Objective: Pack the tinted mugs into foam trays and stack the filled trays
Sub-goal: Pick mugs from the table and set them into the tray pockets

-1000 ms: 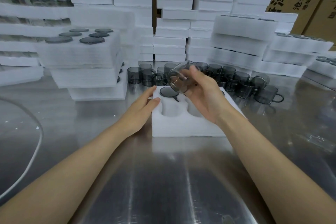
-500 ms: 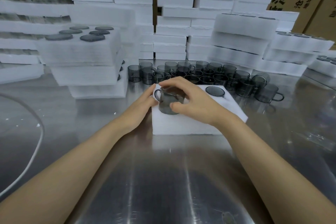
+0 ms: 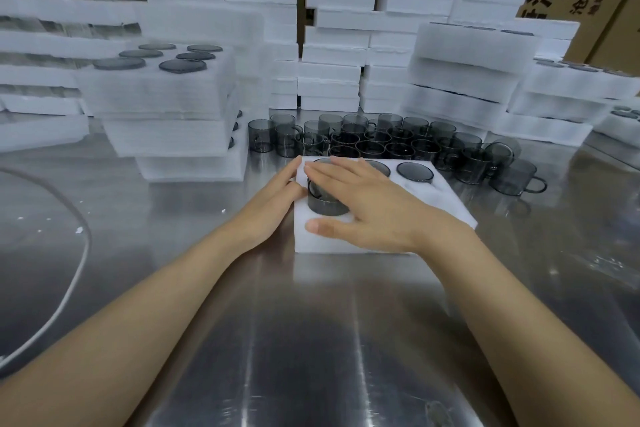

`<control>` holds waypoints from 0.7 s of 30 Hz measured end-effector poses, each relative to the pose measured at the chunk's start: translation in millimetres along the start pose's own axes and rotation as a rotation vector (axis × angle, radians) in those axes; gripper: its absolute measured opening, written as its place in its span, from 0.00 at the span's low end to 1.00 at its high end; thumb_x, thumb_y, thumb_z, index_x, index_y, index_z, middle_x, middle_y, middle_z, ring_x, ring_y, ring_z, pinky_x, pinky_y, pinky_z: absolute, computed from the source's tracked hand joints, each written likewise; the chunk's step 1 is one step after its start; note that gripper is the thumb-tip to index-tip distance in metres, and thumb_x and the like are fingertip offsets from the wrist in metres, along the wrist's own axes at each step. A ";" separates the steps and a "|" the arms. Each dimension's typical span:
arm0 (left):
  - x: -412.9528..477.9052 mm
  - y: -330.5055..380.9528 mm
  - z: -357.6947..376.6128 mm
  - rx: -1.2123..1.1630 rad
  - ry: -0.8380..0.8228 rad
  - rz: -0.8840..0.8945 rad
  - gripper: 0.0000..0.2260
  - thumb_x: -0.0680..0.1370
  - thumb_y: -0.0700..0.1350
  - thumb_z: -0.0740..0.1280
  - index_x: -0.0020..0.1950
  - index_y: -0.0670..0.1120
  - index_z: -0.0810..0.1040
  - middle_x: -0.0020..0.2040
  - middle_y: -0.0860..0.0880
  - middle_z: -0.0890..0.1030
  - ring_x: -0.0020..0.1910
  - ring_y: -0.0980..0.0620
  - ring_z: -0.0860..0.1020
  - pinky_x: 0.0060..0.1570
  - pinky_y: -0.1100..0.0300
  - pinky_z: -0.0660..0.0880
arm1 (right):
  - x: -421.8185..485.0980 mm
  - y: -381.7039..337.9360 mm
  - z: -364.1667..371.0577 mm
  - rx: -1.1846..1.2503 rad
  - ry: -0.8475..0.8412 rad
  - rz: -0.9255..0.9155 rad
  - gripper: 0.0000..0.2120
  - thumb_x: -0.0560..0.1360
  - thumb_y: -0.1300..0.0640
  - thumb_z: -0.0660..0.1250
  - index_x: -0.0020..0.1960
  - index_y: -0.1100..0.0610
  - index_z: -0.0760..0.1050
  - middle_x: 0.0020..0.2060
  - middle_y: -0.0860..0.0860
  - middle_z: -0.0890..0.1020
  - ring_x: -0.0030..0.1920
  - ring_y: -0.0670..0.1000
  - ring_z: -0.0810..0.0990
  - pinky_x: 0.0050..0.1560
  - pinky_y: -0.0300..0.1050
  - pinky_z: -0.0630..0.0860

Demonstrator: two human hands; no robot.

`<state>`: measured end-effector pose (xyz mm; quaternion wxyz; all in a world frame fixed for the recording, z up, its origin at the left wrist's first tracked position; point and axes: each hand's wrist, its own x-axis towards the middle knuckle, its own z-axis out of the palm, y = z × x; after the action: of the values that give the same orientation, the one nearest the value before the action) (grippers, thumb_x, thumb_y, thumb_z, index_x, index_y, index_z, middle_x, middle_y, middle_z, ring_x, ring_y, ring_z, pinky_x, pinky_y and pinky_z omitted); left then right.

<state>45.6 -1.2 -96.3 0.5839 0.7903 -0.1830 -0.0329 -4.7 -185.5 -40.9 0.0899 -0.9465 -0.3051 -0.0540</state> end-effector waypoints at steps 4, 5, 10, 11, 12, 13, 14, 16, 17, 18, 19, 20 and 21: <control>0.5 -1.6 1.0 -0.009 0.034 -0.025 0.33 0.71 0.55 0.59 0.77 0.59 0.58 0.68 0.68 0.61 0.65 0.73 0.59 0.58 0.74 0.57 | -4.7 2.6 5.3 -0.049 -0.117 0.037 0.46 0.71 0.28 0.56 0.78 0.46 0.39 0.77 0.39 0.43 0.77 0.46 0.39 0.75 0.52 0.37; 0.8 -2.2 1.1 -0.009 0.039 -0.027 0.33 0.71 0.55 0.59 0.77 0.59 0.58 0.68 0.68 0.61 0.65 0.73 0.60 0.59 0.74 0.57 | -4.3 2.3 5.9 -0.064 -0.132 0.044 0.47 0.71 0.28 0.58 0.78 0.46 0.38 0.77 0.39 0.42 0.77 0.47 0.39 0.75 0.53 0.37; 1.8 -5.1 0.2 -0.005 0.039 -0.026 0.33 0.71 0.55 0.59 0.77 0.59 0.58 0.69 0.67 0.60 0.69 0.69 0.58 0.67 0.66 0.55 | -3.0 -4.2 7.8 -0.134 -0.192 0.082 0.52 0.69 0.30 0.64 0.78 0.48 0.36 0.77 0.40 0.39 0.78 0.49 0.39 0.76 0.56 0.37; 1.9 -5.4 0.1 -0.003 0.040 -0.027 0.33 0.71 0.55 0.59 0.77 0.59 0.58 0.69 0.68 0.60 0.69 0.69 0.58 0.65 0.67 0.55 | -2.3 -5.7 7.6 -0.159 -0.201 0.088 0.53 0.69 0.30 0.64 0.78 0.48 0.35 0.77 0.40 0.39 0.78 0.49 0.39 0.76 0.56 0.37; 2.2 -5.9 -0.1 -0.002 0.043 -0.027 0.33 0.71 0.55 0.59 0.77 0.59 0.58 0.69 0.68 0.60 0.69 0.69 0.58 0.65 0.67 0.54 | -1.1 -6.4 6.7 -0.191 -0.209 0.094 0.53 0.69 0.31 0.65 0.78 0.48 0.35 0.77 0.41 0.39 0.78 0.49 0.39 0.76 0.56 0.37; 2.4 -6.6 -0.4 -0.001 0.044 -0.026 0.32 0.72 0.55 0.59 0.77 0.59 0.58 0.69 0.68 0.60 0.69 0.69 0.58 0.65 0.66 0.54 | 0.4 -6.6 5.7 -0.219 -0.217 0.101 0.53 0.70 0.32 0.65 0.78 0.48 0.34 0.77 0.41 0.38 0.78 0.50 0.39 0.76 0.57 0.37; 2.8 -7.6 -0.5 -0.001 0.045 -0.023 0.31 0.73 0.54 0.59 0.77 0.60 0.58 0.69 0.68 0.60 0.69 0.69 0.57 0.66 0.66 0.54 | 1.6 -6.1 5.0 -0.235 -0.221 0.106 0.53 0.70 0.32 0.65 0.78 0.48 0.34 0.77 0.41 0.39 0.78 0.50 0.39 0.76 0.57 0.38; 3.7 -10.2 -1.2 -0.003 0.043 -0.015 0.28 0.77 0.52 0.60 0.77 0.59 0.58 0.69 0.69 0.60 0.69 0.69 0.58 0.65 0.66 0.54 | 1.5 -5.5 5.5 -0.225 -0.210 0.105 0.52 0.70 0.33 0.66 0.78 0.48 0.35 0.77 0.41 0.39 0.78 0.50 0.39 0.76 0.57 0.38; 3.8 -11.3 -1.5 -0.001 0.038 -0.013 0.26 0.80 0.50 0.60 0.77 0.60 0.58 0.68 0.70 0.60 0.67 0.72 0.59 0.64 0.68 0.55 | 0.2 -5.5 6.7 -0.203 -0.192 0.099 0.51 0.71 0.33 0.65 0.78 0.48 0.36 0.77 0.41 0.40 0.78 0.49 0.40 0.76 0.57 0.38; 3.8 -11.5 -1.5 0.001 0.029 -0.014 0.25 0.81 0.49 0.60 0.77 0.60 0.57 0.67 0.71 0.61 0.63 0.77 0.61 0.61 0.72 0.56 | -0.8 -6.3 8.1 -0.175 -0.167 0.090 0.50 0.71 0.32 0.65 0.79 0.49 0.38 0.78 0.41 0.42 0.78 0.49 0.40 0.76 0.57 0.39; 3.1 -10.8 -1.3 0.001 0.016 -0.015 0.25 0.82 0.49 0.60 0.77 0.60 0.56 0.65 0.73 0.62 0.58 0.82 0.62 0.58 0.75 0.58 | -1.7 -7.2 9.7 -0.131 -0.133 0.083 0.49 0.71 0.31 0.64 0.79 0.48 0.41 0.78 0.41 0.44 0.78 0.48 0.42 0.77 0.56 0.40; 2.5 -9.6 -1.0 -0.003 0.004 -0.014 0.25 0.82 0.49 0.59 0.77 0.59 0.56 0.63 0.75 0.63 0.55 0.85 0.63 0.54 0.79 0.60 | -2.5 -7.6 10.3 -0.061 -0.094 0.089 0.46 0.71 0.31 0.62 0.79 0.48 0.46 0.78 0.40 0.48 0.78 0.47 0.45 0.77 0.55 0.42; 1.9 -8.2 -0.7 -0.007 -0.005 -0.015 0.25 0.82 0.48 0.59 0.77 0.59 0.55 0.60 0.77 0.65 0.53 0.86 0.63 0.51 0.83 0.62 | -3.4 -6.2 9.3 0.061 -0.045 0.104 0.40 0.72 0.31 0.61 0.78 0.47 0.54 0.77 0.40 0.54 0.78 0.46 0.49 0.77 0.54 0.45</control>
<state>49.7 0.9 -103.5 0.5858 0.7896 -0.1785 -0.0397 -10.6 -180.6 -49.7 0.1145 -0.9589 -0.2590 -0.0186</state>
